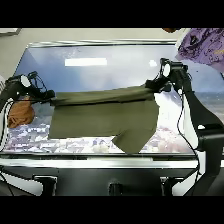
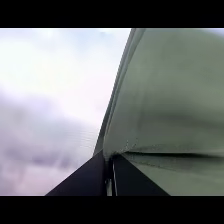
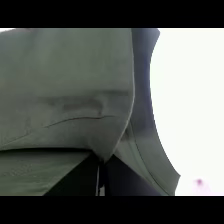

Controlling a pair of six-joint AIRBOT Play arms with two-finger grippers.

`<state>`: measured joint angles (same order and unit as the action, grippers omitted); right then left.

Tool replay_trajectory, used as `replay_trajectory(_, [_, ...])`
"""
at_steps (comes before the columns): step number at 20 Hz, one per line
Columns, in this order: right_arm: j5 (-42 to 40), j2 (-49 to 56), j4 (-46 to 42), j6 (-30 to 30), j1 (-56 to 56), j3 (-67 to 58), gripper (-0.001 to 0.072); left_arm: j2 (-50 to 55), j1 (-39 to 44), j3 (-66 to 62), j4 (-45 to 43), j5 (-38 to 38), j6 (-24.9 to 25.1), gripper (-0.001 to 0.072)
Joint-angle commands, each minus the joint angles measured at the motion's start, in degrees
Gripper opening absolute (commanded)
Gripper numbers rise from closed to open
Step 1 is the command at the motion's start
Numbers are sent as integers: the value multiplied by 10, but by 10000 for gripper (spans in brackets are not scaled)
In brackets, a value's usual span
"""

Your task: Fold the clothes and pants, and hang the long-sleeved shirts on hangers.

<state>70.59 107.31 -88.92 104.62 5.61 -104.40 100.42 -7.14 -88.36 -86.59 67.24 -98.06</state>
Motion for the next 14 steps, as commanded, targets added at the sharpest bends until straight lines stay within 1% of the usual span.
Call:
replay_trajectory(1, [49,14,-3,0,0,0,29,3,0,0,0,53,2,17])
replay_trajectory(6, [69,39,6,-3,0,0,30,16,0,0,0,52,1,17])
replay_trajectory(12, [70,53,28,-4,0,0,30,27,1,0,0,52,1,19])
replay_trajectory(13, [70,53,28,-4,0,0,32,30,1,0,1,52,1,29])
replay_trajectory(14, [71,52,28,-4,0,0,93,30,1,0,3,52,1,135])
